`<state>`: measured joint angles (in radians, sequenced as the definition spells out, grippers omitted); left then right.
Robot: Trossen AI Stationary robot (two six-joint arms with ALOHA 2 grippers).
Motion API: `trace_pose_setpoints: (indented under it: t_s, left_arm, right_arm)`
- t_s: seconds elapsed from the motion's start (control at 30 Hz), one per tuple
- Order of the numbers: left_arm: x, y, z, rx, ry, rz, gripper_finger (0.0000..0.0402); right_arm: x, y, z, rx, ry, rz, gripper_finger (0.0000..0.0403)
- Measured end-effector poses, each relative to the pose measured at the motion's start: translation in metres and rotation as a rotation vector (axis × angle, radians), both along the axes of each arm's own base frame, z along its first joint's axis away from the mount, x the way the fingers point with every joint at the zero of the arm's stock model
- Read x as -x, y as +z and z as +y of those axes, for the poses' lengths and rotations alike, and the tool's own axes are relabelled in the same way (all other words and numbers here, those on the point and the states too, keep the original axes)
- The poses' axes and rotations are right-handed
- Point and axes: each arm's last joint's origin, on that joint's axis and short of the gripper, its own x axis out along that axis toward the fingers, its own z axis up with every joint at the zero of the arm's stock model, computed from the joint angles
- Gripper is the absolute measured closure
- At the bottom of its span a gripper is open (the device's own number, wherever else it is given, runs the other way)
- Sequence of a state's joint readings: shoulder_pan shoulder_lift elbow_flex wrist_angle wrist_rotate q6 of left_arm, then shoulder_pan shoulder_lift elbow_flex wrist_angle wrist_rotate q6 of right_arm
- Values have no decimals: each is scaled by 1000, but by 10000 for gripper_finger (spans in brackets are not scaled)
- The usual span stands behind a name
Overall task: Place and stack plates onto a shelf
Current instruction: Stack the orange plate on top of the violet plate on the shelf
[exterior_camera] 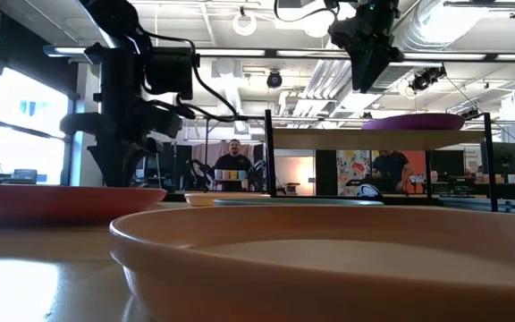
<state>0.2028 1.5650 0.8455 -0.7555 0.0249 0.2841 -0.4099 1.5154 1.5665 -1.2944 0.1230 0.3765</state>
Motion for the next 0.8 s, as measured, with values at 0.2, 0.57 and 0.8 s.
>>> trace_pose_setpoints:
  t_s: [0.2,0.57,0.8]
  left_arm:
    - [2,2,0,5,71,2,399]
    - [0,54,-5,-110,252,-70,401]
    - [0,104,-16,-219,361,-163,401]
  right_arm:
    - [-4,0,10,-106,6,-46,306]
    - [-24,1,66,-154,53,-108,306]
    - [-40,7,107,-130,118,-238,306]
